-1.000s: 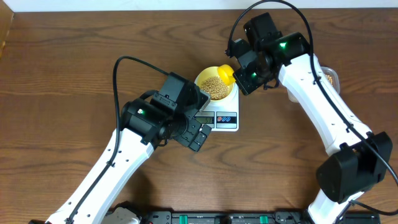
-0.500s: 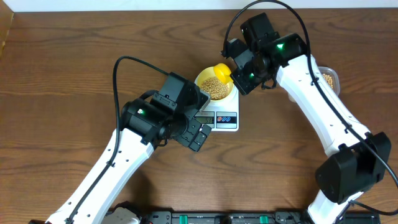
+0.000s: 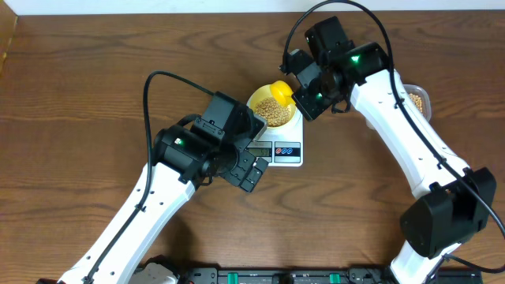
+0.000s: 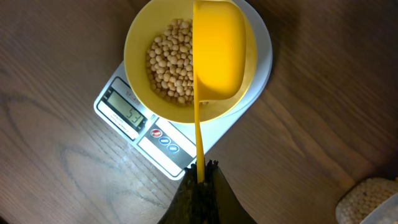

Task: Scoop item into bowl and weigh 50g on scale
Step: 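Tilt the scoop with the right gripper to pour soybeans into the bowl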

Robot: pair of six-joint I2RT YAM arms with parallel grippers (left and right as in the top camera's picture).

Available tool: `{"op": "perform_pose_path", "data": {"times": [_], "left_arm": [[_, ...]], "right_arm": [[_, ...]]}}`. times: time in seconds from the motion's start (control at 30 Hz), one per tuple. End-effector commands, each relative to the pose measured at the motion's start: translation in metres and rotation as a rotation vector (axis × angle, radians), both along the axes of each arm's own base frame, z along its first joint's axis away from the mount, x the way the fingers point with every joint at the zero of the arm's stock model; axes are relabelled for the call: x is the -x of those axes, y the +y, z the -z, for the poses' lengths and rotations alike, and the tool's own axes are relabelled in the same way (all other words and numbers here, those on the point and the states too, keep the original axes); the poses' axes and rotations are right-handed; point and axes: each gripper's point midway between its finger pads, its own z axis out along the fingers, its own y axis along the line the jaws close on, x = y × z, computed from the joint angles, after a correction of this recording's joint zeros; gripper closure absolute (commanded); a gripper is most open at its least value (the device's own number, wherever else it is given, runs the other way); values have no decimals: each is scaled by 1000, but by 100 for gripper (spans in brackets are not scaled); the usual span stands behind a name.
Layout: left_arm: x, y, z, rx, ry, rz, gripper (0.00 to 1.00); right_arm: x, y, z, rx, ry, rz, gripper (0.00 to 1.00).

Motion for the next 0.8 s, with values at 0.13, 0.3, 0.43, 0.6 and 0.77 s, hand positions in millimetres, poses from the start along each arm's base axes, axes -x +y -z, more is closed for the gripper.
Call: {"op": "perform_pose_path", "data": {"times": [0.13,0.3,0.43,0.6,0.77], "left_arm": [[-1,-1,-6,7,-18,2,2],[-1,-1,-6,7,-18,2,2],[-1,-1,-6,7,-18,2,2],[-1,-1,-6,7,-18,2,2],[-1,-1,-6,7,-18,2,2]], "right_arm": [[-1,9,0,-16,-4,-34,99],[-4,10,4,-17,-4,-34,99],[-5,11,10,-11,9,-34,99],[-5,11,16,-6,21,-34,99],[-6,12,22,1,35,-36,99]]}}
